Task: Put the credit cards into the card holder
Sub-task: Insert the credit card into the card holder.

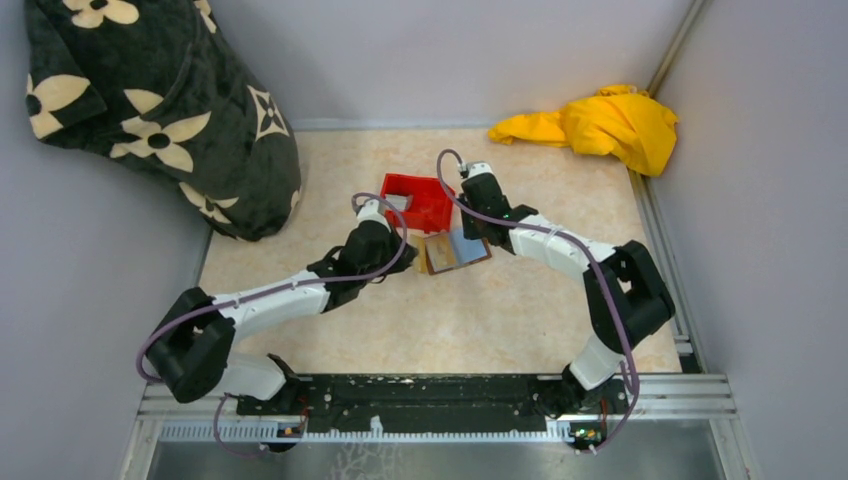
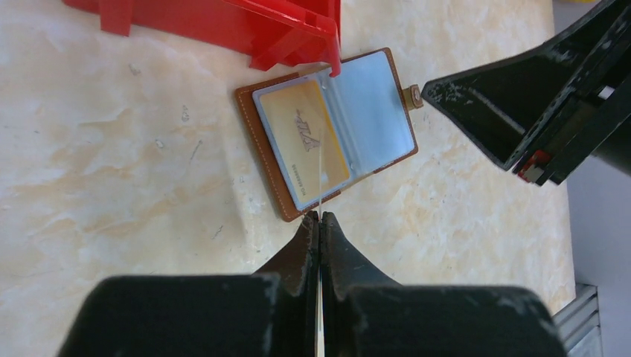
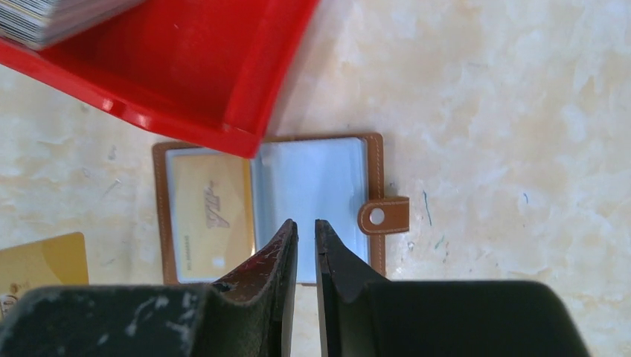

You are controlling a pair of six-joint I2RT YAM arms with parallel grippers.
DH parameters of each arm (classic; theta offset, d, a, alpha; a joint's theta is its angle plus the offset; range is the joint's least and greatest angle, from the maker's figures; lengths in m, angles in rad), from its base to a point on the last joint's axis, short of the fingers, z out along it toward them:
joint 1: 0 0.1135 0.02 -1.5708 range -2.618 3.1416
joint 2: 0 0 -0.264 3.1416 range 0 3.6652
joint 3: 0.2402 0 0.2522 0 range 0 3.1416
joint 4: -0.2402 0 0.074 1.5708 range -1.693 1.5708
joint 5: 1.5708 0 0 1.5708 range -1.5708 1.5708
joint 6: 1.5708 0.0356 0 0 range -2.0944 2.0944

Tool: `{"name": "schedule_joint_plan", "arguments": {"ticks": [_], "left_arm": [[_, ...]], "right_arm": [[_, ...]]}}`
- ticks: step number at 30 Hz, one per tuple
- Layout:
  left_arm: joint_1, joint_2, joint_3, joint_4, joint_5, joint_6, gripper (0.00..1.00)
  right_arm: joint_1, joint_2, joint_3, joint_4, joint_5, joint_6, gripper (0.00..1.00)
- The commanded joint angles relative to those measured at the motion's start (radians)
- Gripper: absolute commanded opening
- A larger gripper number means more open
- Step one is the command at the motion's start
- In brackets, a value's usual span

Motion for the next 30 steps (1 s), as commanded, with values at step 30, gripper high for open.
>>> {"name": "schedule_joint_plan", "arguments": {"ticks": [30], "left_arm": [[-0.003, 0.336, 0.039, 0.362, 0.068, -0.299, 0.00]], "right_arm": [[-0.077, 0.330, 0.186, 0.084, -0.053, -0.033, 0.17]]}}
